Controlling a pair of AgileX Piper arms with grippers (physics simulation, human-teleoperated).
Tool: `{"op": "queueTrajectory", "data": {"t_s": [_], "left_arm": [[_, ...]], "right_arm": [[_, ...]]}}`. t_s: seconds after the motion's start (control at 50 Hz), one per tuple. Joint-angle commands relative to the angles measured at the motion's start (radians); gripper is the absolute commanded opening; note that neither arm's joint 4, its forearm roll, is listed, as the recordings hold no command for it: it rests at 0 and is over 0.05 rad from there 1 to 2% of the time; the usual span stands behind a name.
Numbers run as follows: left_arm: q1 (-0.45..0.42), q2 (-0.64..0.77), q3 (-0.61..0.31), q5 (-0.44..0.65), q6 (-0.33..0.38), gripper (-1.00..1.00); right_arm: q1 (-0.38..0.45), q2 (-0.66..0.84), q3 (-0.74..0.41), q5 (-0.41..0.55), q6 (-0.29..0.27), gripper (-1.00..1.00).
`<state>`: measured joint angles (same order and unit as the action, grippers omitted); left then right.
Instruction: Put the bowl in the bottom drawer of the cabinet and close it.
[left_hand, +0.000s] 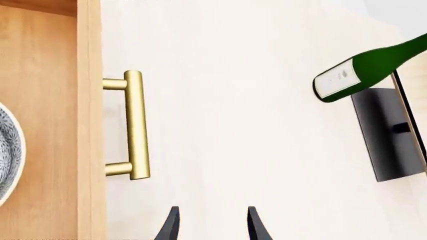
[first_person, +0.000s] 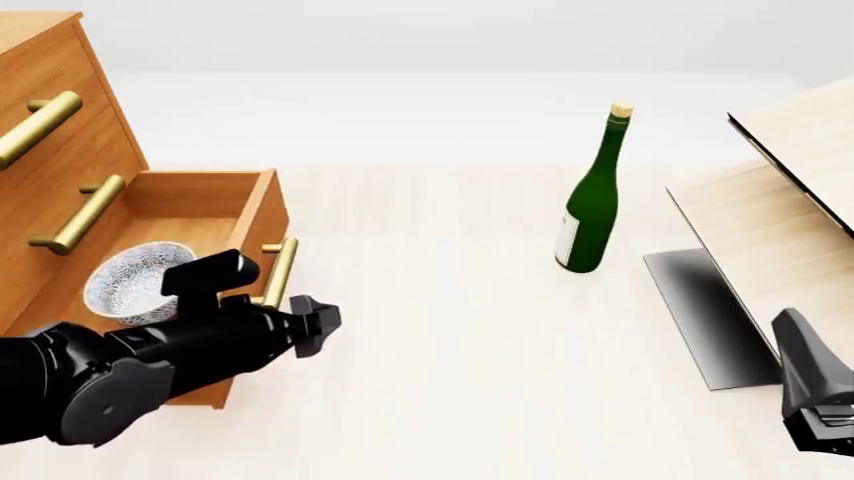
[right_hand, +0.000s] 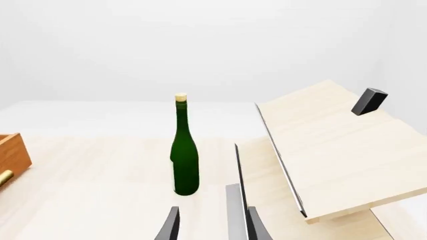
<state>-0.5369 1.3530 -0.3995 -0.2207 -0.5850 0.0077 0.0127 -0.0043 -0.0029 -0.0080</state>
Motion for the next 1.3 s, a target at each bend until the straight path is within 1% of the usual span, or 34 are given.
{"op": "queueTrajectory", "data": {"t_s": [0.02, 0.44, 1.02, 1.3], "left_arm": [[0.040, -0.010, 0.012, 0.026, 0.021, 1.00], [0.115, -0.055, 0.046, 0.056, 0.041, 1.00], [0.185, -0.100, 0.070, 0.088, 0.074, 1.00], [0.230, -0.155, 0.099, 0.122, 0.093, 1.00]], "right_arm": [[0.000, 0.000, 0.000, 0.000, 0.000, 1.00], [0.000, 0.000, 0.000, 0.000, 0.000, 1.00], [0.000, 0.000, 0.000, 0.000, 0.000, 1.00], [0.000, 0.000, 0.000, 0.000, 0.000, 1.00]]}}
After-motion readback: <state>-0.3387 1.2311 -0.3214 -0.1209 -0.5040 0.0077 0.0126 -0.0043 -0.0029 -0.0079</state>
